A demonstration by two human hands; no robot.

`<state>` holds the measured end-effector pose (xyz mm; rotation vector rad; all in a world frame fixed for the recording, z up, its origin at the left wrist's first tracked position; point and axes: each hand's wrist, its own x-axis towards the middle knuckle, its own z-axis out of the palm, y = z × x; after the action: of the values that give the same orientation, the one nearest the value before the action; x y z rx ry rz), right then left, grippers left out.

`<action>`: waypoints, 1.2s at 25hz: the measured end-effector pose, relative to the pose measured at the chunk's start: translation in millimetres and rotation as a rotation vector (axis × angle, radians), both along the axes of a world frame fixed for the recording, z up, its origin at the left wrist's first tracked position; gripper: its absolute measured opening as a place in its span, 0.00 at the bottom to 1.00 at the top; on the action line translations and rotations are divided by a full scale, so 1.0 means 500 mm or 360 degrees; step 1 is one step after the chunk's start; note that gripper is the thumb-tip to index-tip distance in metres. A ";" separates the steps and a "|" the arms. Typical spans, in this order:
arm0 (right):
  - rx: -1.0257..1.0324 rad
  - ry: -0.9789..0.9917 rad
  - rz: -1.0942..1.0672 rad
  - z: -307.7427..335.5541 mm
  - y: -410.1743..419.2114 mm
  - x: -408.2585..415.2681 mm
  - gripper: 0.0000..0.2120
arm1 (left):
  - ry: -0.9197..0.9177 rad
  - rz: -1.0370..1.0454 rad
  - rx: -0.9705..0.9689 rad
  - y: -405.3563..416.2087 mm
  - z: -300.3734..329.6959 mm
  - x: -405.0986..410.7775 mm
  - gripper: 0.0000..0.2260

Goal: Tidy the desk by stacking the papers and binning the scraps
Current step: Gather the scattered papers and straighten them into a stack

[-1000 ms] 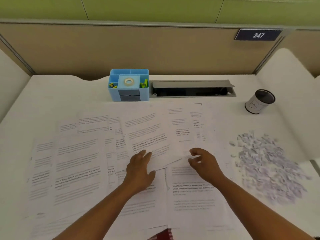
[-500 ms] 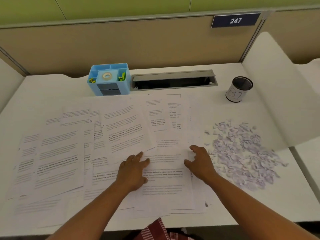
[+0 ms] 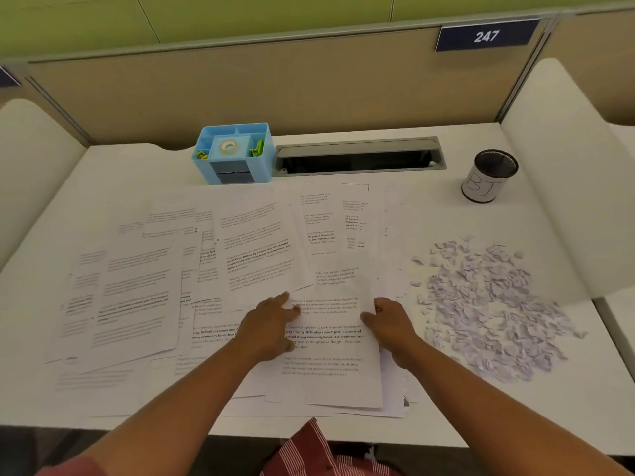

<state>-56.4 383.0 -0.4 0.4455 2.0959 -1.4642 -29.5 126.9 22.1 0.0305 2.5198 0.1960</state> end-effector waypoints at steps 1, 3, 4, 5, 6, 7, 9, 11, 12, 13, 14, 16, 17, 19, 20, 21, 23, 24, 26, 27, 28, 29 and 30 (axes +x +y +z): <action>0.0050 0.0070 -0.0020 -0.003 0.003 -0.002 0.05 | 0.0009 0.0040 0.0076 -0.005 -0.005 0.008 0.40; 0.0145 0.0240 -0.0089 0.009 0.019 -0.014 0.06 | 0.0092 0.0104 0.0197 -0.008 -0.011 0.023 0.39; 0.0201 0.0314 -0.0118 0.023 0.030 -0.024 0.06 | 0.0161 0.0148 0.0243 -0.007 -0.013 0.027 0.38; 0.0257 0.0373 -0.0129 0.036 0.045 -0.037 0.06 | 0.0232 0.0221 0.0307 -0.004 -0.014 0.029 0.36; 0.0302 0.0416 -0.0123 0.049 0.060 -0.049 0.06 | 0.0291 0.0320 0.0397 0.002 -0.012 0.030 0.34; 0.0344 0.0450 -0.0112 0.059 0.077 -0.064 0.06 | 0.0341 0.0432 0.0501 0.008 -0.007 0.027 0.32; 0.0392 0.0485 -0.0107 0.083 0.110 -0.089 0.07 | 0.0392 0.0644 0.0706 0.019 0.002 0.016 0.28; 0.0336 0.0451 -0.0147 0.100 0.132 -0.102 0.07 | 0.0326 0.0838 0.0898 0.033 0.017 0.008 0.24; 0.0277 0.0418 -0.0174 0.109 0.137 -0.105 0.08 | 0.0263 0.0917 0.1009 0.042 0.024 0.005 0.22; 0.0213 0.0384 -0.0200 0.115 0.140 -0.106 0.08 | 0.0179 0.0983 0.1121 0.051 0.027 0.002 0.21; 0.0157 0.0348 -0.0218 0.119 0.140 -0.105 0.08 | 0.0097 0.1039 0.1243 0.061 0.032 -0.001 0.21; 0.0050 0.0292 -0.0258 0.117 0.140 -0.102 0.08 | -0.0071 0.1147 0.1496 0.077 0.033 -0.007 0.22; -0.0009 0.0268 -0.0290 0.113 0.140 -0.102 0.08 | -0.0160 0.1208 0.1603 0.084 0.034 -0.009 0.21; -0.0115 0.0203 -0.0341 0.107 0.143 -0.100 0.08 | -0.0311 0.1307 0.1785 0.098 0.036 -0.011 0.18; -0.0167 0.0174 -0.0343 0.106 0.144 -0.098 0.07 | -0.0349 0.1361 0.1847 0.105 0.042 -0.010 0.16; -0.0223 0.0146 -0.0336 0.104 0.143 -0.096 0.08 | -0.0351 0.1415 0.1886 0.110 0.043 -0.011 0.13; -0.0381 0.0093 -0.0311 0.097 0.136 -0.090 0.08 | -0.0267 0.1496 0.1894 0.113 0.043 -0.011 0.12; -0.0470 0.0073 -0.0290 0.092 0.130 -0.087 0.09 | -0.0197 0.1537 0.1869 0.111 0.044 -0.012 0.11; -0.0560 0.0028 -0.0178 0.084 0.115 -0.080 0.10 | -0.0044 0.1623 0.1806 0.100 0.048 -0.012 0.09; -0.0564 0.0002 -0.0088 0.079 0.105 -0.075 0.11 | 0.0026 0.1661 0.1766 0.091 0.050 -0.011 0.08; -0.0554 -0.0020 0.0008 0.074 0.094 -0.072 0.11 | 0.0085 0.1690 0.1726 0.082 0.052 -0.010 0.07; -0.0533 -0.0031 0.0093 0.071 0.081 -0.070 0.10 | 0.0142 0.1719 0.1692 0.072 0.055 -0.008 0.07; -0.0511 -0.0029 0.0148 0.067 0.067 -0.069 0.09 | 0.0191 0.1752 0.1667 0.059 0.058 -0.005 0.06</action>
<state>-91.0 416.5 33.1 0.2333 1.7967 -1.6939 -32.2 156.5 51.2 -0.9273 1.9659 1.9073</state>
